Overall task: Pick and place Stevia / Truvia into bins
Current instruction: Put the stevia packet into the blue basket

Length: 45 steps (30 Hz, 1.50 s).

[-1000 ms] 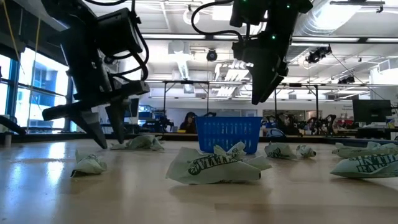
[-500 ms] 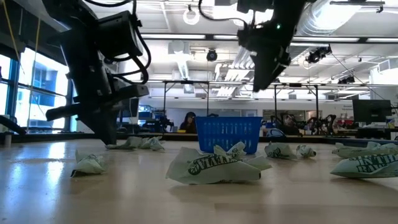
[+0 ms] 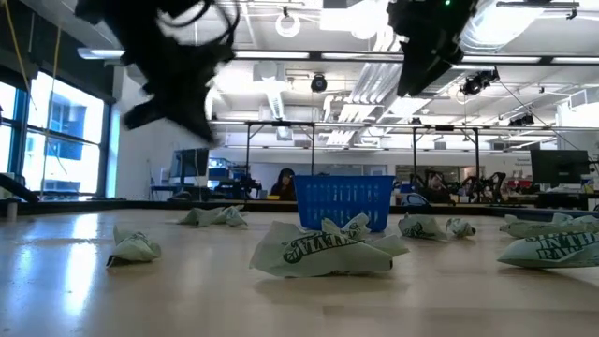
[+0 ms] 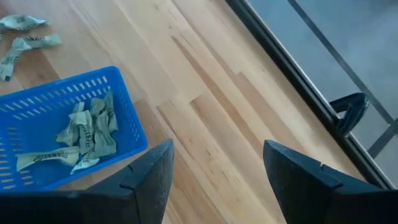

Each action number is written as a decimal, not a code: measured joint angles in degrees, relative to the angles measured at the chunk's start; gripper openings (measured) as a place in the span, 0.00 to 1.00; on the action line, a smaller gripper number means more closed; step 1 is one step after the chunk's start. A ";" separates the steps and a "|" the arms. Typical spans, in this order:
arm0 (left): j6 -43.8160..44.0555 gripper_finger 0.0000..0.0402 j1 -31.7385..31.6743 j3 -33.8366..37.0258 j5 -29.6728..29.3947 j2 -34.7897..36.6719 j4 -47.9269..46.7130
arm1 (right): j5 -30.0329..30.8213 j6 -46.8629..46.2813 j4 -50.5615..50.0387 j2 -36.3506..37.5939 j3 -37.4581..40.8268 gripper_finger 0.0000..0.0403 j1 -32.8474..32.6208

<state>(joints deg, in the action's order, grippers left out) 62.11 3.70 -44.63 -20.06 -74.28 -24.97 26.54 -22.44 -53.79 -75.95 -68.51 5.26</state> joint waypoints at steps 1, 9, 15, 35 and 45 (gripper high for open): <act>-3.18 0.05 -0.07 -0.82 0.00 0.03 2.83 | -0.04 0.22 -0.22 0.51 0.00 0.59 0.00; -18.87 0.06 -7.22 -6.42 11.06 -10.07 23.13 | -0.55 -1.34 -3.68 1.65 0.00 0.58 -0.40; -22.34 0.11 -9.77 -17.33 23.16 -23.03 23.83 | -1.33 -3.10 -9.35 1.82 -0.02 0.56 -3.61; -30.85 0.57 -4.23 -36.36 13.86 -24.66 -28.42 | -22.78 -4.76 -10.79 3.39 14.00 0.59 -22.19; -28.68 0.57 1.36 -36.27 7.00 -21.48 -35.47 | -25.70 -16.59 3.23 3.09 22.57 0.57 -39.24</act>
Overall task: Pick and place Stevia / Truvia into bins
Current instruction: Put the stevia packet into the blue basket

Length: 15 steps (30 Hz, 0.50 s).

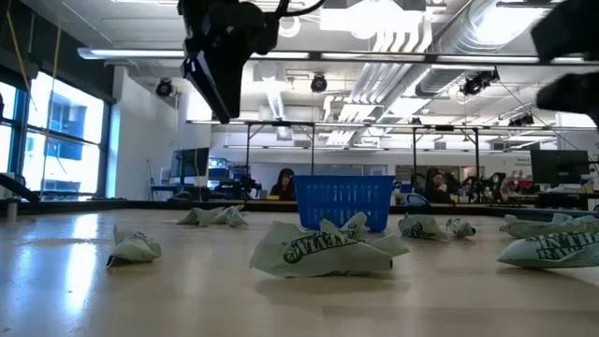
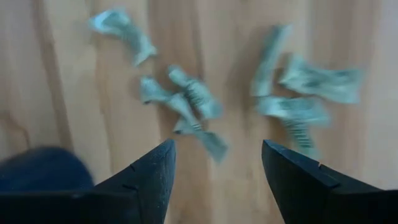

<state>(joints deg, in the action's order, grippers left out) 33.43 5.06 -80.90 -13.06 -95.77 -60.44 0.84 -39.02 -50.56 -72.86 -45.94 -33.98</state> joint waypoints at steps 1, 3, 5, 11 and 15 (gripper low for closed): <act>0.00 0.57 -0.06 0.00 -0.01 -0.01 0.22 | -0.60 -0.55 1.87 0.00 1.23 0.57 -0.75; 0.02 0.57 -0.13 0.00 -0.05 -0.06 0.84 | -1.82 -1.89 5.17 0.00 4.01 0.57 -1.57; 0.05 0.57 -0.20 0.00 -0.37 -0.06 0.91 | -2.74 -3.23 6.70 0.00 6.01 0.57 -1.60; 1.33 0.57 -0.18 0.00 -1.35 -0.06 0.52 | -3.00 -2.26 10.03 0.00 8.78 0.56 -0.20; 1.55 0.57 -0.18 0.00 -1.56 -0.06 0.52 | -4.73 -0.84 13.30 0.00 10.98 0.56 -0.06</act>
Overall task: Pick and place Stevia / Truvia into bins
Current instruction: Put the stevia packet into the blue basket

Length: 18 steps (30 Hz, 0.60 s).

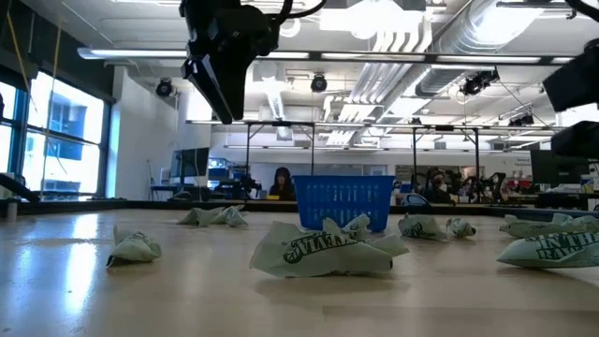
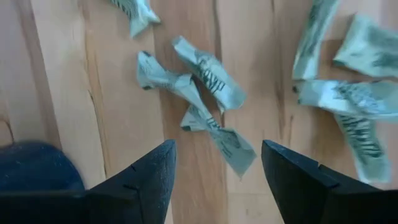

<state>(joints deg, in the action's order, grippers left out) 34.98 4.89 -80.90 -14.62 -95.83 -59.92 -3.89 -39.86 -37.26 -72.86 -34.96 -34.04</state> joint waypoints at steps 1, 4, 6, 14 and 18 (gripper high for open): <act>0.00 0.57 0.00 0.00 -0.03 0.00 0.00 | -0.35 -0.26 0.65 0.00 0.62 0.56 0.00; 0.00 0.57 0.00 0.00 -0.19 0.00 0.00 | -0.77 -0.60 1.94 0.00 1.53 0.55 0.02; 0.02 0.57 0.00 0.00 -0.63 0.00 0.00 | -0.61 -0.60 3.42 0.00 1.83 0.54 0.02; 0.02 0.57 0.00 0.00 -1.79 0.00 0.08 | -3.32 -3.79 9.47 -1.04 3.95 0.42 0.70; 0.04 0.57 -0.01 0.00 -1.85 0.00 0.12 | -4.21 -5.13 8.62 -1.14 4.50 0.31 1.46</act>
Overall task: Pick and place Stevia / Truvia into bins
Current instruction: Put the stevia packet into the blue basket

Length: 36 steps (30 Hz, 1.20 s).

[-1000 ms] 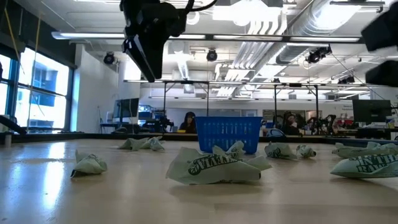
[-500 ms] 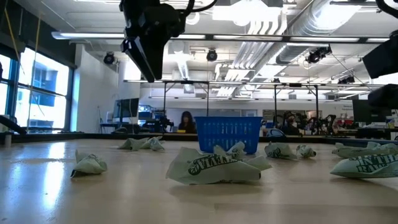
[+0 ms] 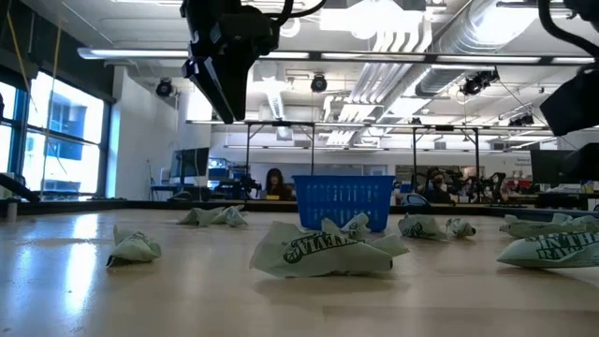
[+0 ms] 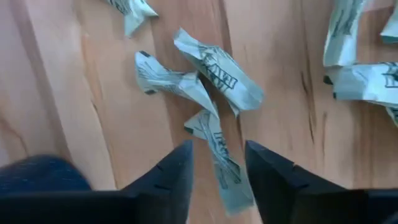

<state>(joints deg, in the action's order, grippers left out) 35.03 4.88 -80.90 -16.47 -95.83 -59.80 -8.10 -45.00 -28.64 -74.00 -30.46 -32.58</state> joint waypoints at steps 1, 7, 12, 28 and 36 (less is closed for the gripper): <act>-0.01 0.57 0.01 0.00 0.00 0.00 0.02 | -0.20 0.16 -0.25 0.00 0.00 0.28 0.08; 0.00 0.57 -0.01 0.00 0.00 0.00 0.03 | -2.47 1.47 -3.70 0.00 0.02 0.05 0.51; 0.00 0.57 -0.01 0.00 -0.22 0.00 -0.01 | -3.80 -1.92 -4.92 0.00 -0.02 0.03 1.05; 4.59 0.54 0.01 0.00 0.06 0.51 -5.42 | 16.09 16.32 -8.94 1.88 -19.84 0.00 23.61; 8.69 0.43 0.01 3.47 -3.21 6.45 -10.35 | 6.99 25.86 5.79 -9.67 -22.83 0.04 37.49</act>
<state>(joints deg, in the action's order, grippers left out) 43.71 4.89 -77.43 -19.68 -89.38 -70.16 -1.11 -19.13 -22.85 -83.67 -53.29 4.91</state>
